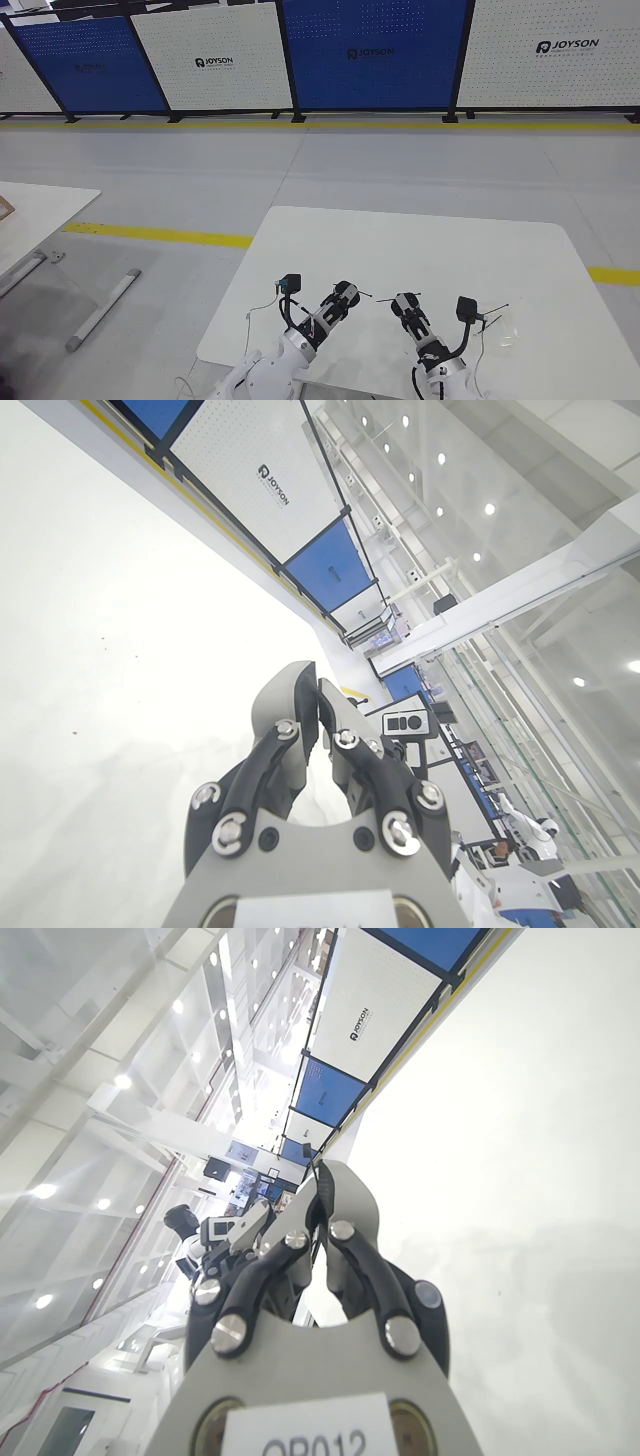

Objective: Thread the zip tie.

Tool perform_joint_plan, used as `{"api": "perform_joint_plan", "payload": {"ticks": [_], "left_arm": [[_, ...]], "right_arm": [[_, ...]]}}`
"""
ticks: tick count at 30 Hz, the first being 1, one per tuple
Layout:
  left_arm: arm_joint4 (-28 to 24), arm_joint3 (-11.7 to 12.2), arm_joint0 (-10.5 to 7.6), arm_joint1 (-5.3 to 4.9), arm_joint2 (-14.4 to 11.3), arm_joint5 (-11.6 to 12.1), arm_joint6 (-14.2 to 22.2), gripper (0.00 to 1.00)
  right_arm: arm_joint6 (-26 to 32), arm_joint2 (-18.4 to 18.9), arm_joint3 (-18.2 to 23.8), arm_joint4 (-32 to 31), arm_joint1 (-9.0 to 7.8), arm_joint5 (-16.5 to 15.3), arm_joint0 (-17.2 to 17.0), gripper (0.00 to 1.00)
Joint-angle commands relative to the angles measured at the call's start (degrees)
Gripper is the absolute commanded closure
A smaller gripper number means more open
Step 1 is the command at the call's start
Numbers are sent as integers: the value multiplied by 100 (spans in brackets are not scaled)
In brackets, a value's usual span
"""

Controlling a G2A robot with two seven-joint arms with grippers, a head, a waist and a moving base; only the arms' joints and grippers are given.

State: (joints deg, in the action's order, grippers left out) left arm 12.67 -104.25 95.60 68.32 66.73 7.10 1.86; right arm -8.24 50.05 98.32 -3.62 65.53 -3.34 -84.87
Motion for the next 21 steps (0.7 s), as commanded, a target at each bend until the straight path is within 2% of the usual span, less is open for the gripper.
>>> {"api": "perform_joint_plan", "payload": {"ticks": [1,8,21], "left_arm": [[0,0,0,0,0,0,0,100],[0,0,0,0,0,0,0,100],[0,0,0,0,0,0,0,100]], "right_arm": [[0,29,2,15,12,-47,-21,100],[45,69,-84,48,82,-235,-13,100],[144,-14,-240,7,257,-71,180,100]]}}
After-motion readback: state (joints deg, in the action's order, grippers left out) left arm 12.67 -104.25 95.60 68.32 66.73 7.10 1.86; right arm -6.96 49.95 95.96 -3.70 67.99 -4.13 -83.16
